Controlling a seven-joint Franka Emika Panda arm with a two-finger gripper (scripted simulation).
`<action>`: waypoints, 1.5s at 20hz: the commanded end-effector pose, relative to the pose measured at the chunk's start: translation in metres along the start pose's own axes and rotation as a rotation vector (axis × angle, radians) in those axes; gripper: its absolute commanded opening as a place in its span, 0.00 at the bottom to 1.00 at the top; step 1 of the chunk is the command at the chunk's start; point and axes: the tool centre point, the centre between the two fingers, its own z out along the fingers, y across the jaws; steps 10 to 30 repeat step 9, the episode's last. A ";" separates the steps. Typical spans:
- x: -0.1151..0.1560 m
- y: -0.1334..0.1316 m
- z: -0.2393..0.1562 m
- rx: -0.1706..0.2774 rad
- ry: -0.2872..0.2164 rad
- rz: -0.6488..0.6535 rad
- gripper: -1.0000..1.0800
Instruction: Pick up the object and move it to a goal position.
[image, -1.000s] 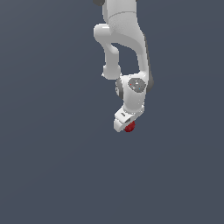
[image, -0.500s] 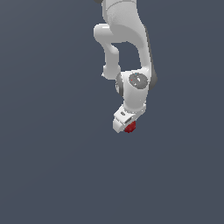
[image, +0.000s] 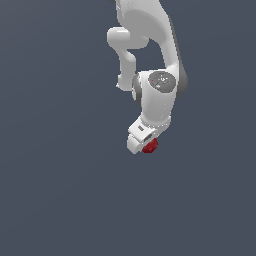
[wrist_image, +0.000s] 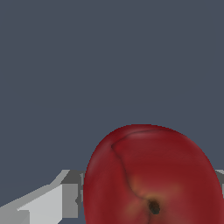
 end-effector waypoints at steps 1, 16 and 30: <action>0.005 0.006 -0.012 -0.001 0.001 0.000 0.00; 0.012 0.013 -0.024 -0.001 0.001 0.000 0.00; 0.012 0.013 -0.024 -0.001 0.001 0.000 0.00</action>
